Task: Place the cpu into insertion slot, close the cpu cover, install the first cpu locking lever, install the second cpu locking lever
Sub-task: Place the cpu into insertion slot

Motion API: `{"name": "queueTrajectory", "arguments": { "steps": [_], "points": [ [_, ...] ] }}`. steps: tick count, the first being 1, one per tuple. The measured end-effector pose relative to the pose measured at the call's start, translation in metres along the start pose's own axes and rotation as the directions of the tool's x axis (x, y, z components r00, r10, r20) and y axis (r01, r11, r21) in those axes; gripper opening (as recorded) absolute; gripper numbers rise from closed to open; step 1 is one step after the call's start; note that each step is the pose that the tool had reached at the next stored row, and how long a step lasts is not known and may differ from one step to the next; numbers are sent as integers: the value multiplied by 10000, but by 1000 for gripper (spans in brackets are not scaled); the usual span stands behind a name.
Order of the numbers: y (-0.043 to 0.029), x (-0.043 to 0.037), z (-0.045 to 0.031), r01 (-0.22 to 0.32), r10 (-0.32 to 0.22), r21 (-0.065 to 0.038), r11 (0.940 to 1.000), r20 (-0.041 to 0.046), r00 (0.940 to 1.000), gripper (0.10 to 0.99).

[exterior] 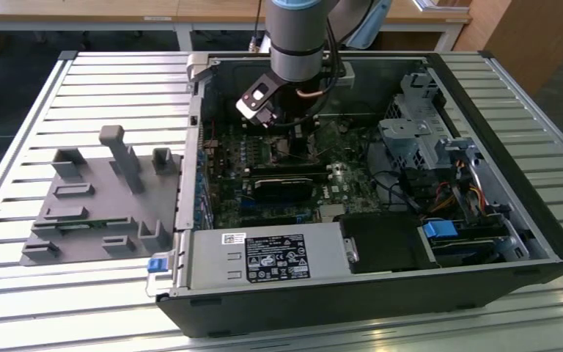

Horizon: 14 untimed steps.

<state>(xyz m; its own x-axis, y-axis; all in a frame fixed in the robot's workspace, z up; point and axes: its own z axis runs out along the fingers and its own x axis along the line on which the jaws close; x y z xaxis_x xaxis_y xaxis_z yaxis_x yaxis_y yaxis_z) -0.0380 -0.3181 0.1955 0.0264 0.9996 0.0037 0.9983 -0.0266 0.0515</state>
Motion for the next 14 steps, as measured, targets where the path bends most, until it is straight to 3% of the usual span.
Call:
{"name": "queueTrajectory", "arguments": {
  "steps": [14],
  "points": [
    [7,7,32,-2,2,2,10000,2,10000,541]
  ]
}}
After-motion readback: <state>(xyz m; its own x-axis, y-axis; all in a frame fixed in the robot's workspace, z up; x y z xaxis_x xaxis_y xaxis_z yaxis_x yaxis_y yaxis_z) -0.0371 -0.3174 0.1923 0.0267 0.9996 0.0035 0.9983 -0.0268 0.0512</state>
